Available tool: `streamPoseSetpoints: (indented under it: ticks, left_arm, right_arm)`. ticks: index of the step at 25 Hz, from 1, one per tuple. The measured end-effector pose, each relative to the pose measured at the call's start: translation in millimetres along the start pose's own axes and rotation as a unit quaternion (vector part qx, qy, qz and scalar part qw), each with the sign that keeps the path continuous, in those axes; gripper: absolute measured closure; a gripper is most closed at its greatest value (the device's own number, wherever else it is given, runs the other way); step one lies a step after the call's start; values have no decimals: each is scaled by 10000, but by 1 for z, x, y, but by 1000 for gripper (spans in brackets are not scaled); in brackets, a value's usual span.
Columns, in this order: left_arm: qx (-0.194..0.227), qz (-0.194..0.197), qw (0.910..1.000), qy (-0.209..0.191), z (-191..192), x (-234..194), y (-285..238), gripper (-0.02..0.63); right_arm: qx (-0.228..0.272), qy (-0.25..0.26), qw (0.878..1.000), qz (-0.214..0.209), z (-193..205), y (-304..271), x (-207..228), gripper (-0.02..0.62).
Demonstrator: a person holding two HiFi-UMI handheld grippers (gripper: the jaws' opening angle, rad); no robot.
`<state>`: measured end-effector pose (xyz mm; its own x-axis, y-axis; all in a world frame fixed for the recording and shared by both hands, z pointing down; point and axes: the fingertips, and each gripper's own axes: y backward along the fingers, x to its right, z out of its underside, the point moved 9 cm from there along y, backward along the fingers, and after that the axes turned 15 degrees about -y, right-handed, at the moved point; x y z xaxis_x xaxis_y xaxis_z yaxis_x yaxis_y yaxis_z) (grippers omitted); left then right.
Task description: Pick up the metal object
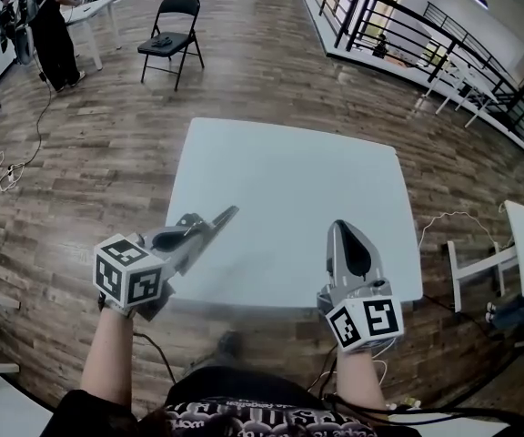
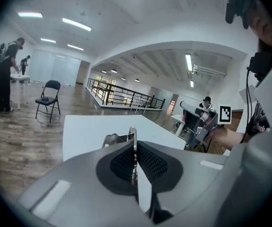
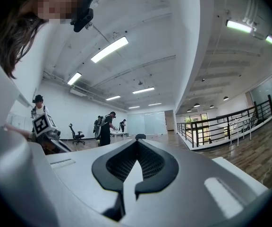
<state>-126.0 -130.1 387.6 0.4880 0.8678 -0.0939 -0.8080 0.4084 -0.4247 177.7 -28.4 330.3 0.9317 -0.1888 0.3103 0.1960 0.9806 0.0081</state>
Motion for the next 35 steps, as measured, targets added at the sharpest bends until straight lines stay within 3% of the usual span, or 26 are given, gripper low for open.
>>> streamPoseSetpoints:
  ticks: [5,9,12,17,25,35]
  left_arm:
    - [397,-704,9967,-50,-25,1,25,604]
    - [691,-1341,9883,-200,-36,7,47,604]
    - [989,-1609,9814,-340,-46,14,60,604]
    - [1235,-1650,9780,-331,-61,24,70,604]
    - [1233,-1632,9780,-409,-66,26,70,604]
    - [1270,-1667,9764,-523,-69,28,73,604]
  right_arm:
    - [36,26,10000,-64,-2,-2,-5,584]
    - [92,55,9999,-93,-7,-1,-8,584]
    - [127,64,9998,-104,-9,0,-8,584]
    - [131,75,9998,-115,-10,0,-7,584]
    - [106,3,9999,-127,-11,-1,-5,584]
    - [-112,336,9993,-122,-9,-2,-8,586]
